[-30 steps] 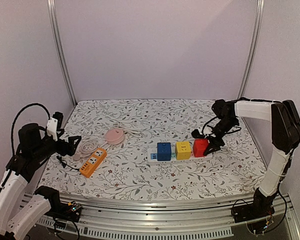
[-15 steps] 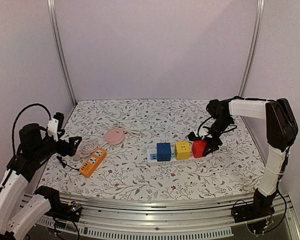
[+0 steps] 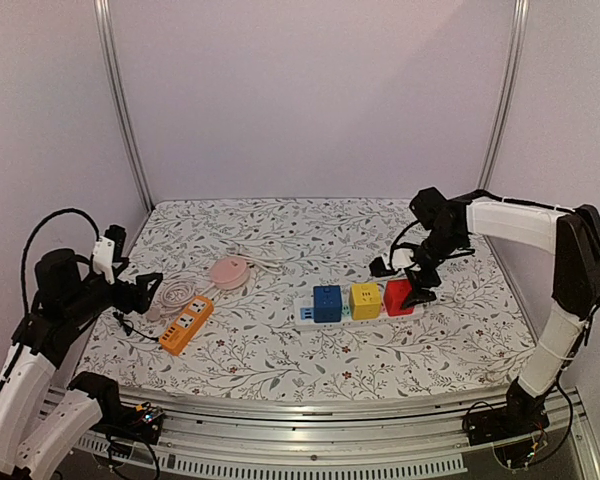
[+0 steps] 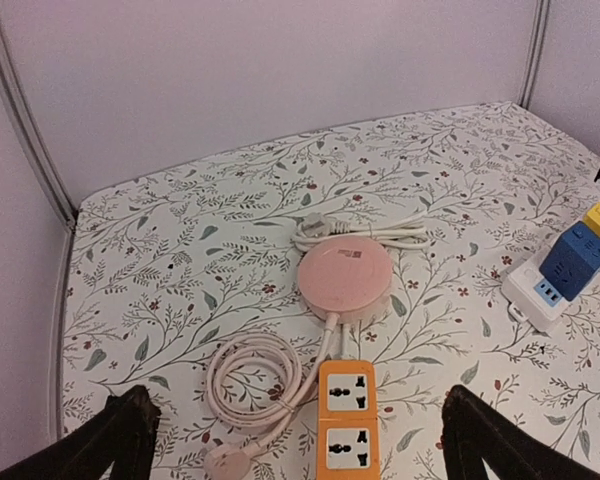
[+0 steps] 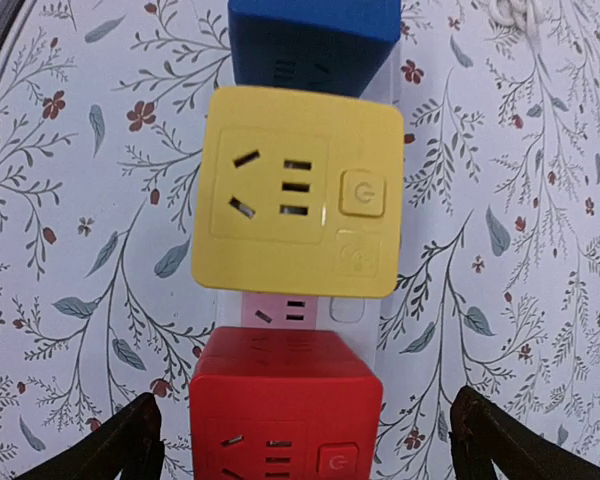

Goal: Insert the plug

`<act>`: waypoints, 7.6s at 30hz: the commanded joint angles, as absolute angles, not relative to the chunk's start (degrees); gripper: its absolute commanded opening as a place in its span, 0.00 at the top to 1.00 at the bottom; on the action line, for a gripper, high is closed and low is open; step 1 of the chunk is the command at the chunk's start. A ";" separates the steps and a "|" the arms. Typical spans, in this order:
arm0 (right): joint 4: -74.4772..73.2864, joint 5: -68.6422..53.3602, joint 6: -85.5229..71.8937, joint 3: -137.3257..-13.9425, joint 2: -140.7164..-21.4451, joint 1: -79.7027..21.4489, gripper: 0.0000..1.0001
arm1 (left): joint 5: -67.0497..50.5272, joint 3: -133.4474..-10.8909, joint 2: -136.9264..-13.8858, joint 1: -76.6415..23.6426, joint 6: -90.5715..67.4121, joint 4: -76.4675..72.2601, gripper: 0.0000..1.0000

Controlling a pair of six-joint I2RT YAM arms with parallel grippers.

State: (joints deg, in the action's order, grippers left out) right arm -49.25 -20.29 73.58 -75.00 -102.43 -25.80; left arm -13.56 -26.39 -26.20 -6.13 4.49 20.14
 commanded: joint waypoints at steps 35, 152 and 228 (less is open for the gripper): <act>-44.75 -3.81 47.54 -83.52 -112.62 -35.53 0.61 | -16.32 -25.44 -23.75 -4.82 5.45 18.54 0.03; -32.25 -2.48 -4.53 -76.55 -81.92 -31.46 0.01 | -16.81 -98.91 -107.79 -44.71 34.36 74.43 0.01; -15.65 -18.77 -18.01 -71.67 -81.95 -31.43 0.02 | 0.56 -72.48 -85.81 -4.97 38.55 55.77 1.00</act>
